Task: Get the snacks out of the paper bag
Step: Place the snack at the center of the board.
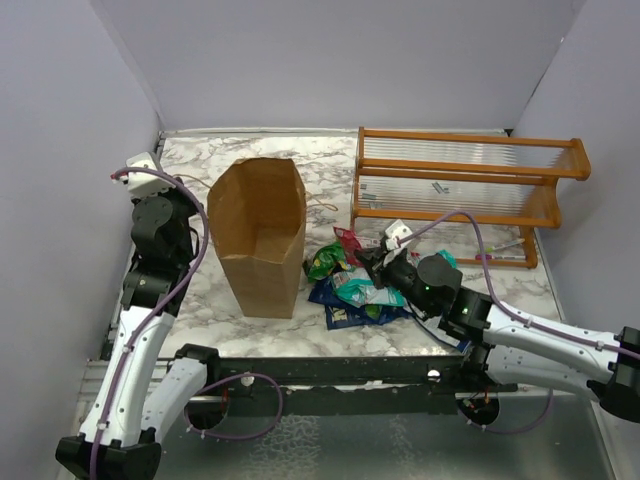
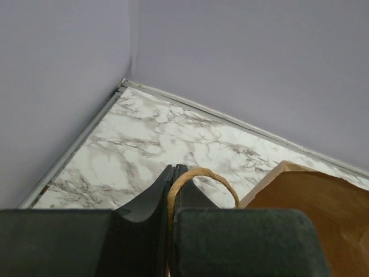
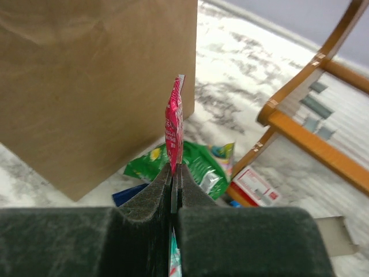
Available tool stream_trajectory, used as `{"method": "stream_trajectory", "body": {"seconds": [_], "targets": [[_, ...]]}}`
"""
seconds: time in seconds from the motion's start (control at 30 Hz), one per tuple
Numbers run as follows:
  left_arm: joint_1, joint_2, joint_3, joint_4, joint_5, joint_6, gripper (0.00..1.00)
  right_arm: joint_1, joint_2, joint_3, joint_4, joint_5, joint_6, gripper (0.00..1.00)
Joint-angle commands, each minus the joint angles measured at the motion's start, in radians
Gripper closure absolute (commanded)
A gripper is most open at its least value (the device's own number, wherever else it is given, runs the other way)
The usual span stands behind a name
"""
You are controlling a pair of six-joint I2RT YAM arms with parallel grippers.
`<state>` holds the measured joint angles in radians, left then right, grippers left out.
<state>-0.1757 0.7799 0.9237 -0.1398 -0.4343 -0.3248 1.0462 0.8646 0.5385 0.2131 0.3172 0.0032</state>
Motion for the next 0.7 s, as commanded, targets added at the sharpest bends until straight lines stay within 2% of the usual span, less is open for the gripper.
{"method": "stream_trajectory", "body": {"seconds": [0.0,0.27,0.47,0.53,0.67], "targets": [[0.007,-0.027,0.033,0.011,-0.121,0.113,1.00,0.003,0.063,0.059,-0.066,-0.071,0.209,0.99],[0.007,-0.065,0.036,0.019,-0.211,0.197,1.00,0.003,0.169,0.068,-0.059,-0.168,0.373,0.99],[0.007,-0.086,0.026,0.007,-0.229,0.195,0.98,0.003,0.180,0.065,-0.110,-0.119,0.461,0.99],[0.007,-0.091,0.025,-0.004,-0.221,0.181,0.91,0.003,0.170,0.054,-0.132,-0.081,0.491,0.99],[0.007,-0.107,0.019,-0.012,-0.155,0.143,0.65,0.002,0.171,0.021,-0.142,-0.003,0.527,0.99]]}}
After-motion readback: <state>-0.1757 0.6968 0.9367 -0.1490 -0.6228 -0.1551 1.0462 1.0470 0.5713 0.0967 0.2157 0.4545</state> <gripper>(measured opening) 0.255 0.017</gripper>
